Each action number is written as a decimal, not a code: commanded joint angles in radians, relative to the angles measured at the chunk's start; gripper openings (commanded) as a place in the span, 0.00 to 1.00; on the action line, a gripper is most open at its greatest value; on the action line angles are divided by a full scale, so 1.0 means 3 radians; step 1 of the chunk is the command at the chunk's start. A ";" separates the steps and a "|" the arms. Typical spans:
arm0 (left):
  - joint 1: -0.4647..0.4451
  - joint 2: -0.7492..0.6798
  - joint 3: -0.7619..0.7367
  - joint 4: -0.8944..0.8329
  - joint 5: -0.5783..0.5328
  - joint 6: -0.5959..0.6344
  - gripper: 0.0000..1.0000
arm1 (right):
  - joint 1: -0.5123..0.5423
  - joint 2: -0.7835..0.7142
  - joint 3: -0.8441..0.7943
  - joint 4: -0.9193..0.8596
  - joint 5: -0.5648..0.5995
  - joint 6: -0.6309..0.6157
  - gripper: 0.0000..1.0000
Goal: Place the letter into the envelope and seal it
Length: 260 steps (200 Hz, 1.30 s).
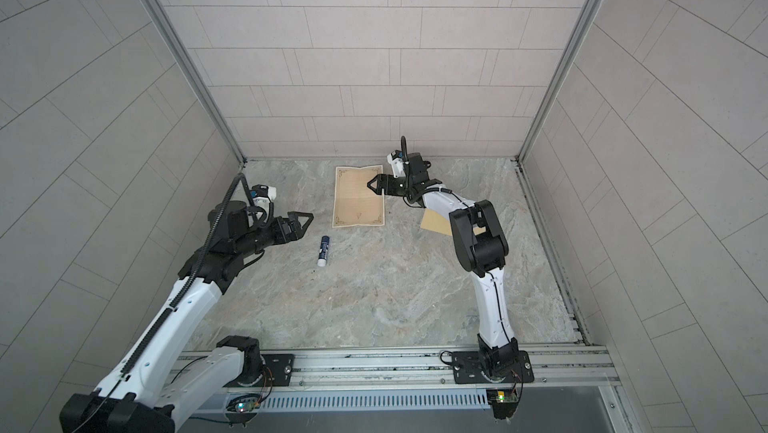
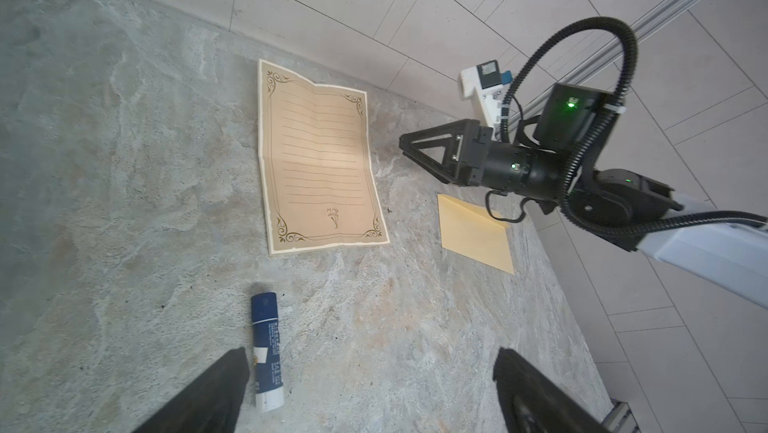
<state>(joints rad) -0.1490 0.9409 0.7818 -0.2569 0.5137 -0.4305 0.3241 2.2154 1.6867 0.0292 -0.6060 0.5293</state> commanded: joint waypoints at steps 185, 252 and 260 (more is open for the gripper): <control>-0.0864 0.0203 -0.0070 -0.0218 0.0026 0.0213 0.98 | -0.0129 0.1708 0.2500 -0.0859 -0.0001 0.0398 0.62; -0.0864 0.0207 -0.0110 -0.0213 0.0057 0.0221 0.99 | -0.0129 0.1823 0.2583 -0.0835 -0.0129 0.0409 0.47; -0.0864 0.0210 -0.0113 -0.0218 0.0054 0.0221 0.99 | -0.0129 0.1834 0.2581 -0.0821 -0.0137 0.0420 0.43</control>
<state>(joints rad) -0.4026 1.0115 0.7612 -0.3122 0.5293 -0.3836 0.2813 2.7438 2.4466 -0.2161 -0.6254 0.6445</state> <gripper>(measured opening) 0.986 0.467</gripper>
